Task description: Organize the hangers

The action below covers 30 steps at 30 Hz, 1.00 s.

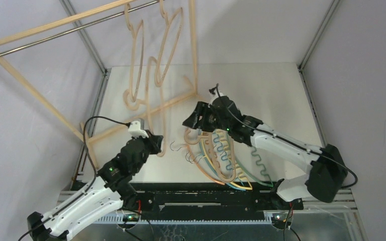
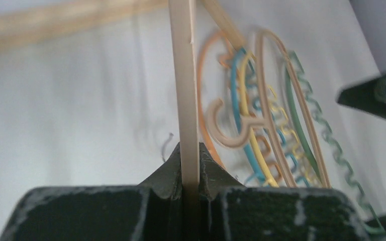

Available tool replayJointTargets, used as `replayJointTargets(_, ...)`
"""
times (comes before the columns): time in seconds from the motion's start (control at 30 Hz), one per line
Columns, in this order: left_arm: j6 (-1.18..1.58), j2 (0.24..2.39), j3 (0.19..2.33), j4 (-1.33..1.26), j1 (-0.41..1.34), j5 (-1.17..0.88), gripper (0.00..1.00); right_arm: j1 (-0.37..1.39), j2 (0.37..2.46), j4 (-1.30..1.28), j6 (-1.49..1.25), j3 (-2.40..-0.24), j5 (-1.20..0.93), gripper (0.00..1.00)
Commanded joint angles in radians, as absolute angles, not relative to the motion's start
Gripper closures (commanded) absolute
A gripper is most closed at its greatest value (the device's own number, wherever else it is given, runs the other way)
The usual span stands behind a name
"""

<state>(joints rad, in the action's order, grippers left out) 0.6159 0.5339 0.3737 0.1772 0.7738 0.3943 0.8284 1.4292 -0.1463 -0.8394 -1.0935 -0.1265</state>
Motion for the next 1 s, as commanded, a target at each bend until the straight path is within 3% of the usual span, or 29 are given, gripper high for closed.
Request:
replayJointTargets(0.0, 0.566, 0.510, 0.529, 0.401, 0.769, 0.663, 1.00, 0.796, 1.281, -0.246, -0.775, -1.052, -0.005, 0.32)
replayJointTargets(0.4, 0.590, 0.486, 0.454, 0.420, 0.673, 0.645, 1.00, 0.707, 1.078, -0.300, -0.759, -0.905, 0.019, 0.32)
replayJointTargets(0.53, 0.506, 0.469, 0.563, 0.443, 0.543, 0.621, 1.00, 0.701, 1.024, -0.337, -0.745, -0.879, 0.039, 0.31)
replayJointTargets(0.8, 0.382, 0.599, 0.872, 0.461, 0.185, 0.361, 1.00, 0.692, 0.952, -0.412, -0.724, -0.834, 0.067, 0.31)
replayJointTargets(0.97, 0.269, 0.704, 1.058, 0.512, 0.114, 0.290, 1.00, 0.661, 0.896, -0.426, -0.724, -0.791, 0.060, 0.31)
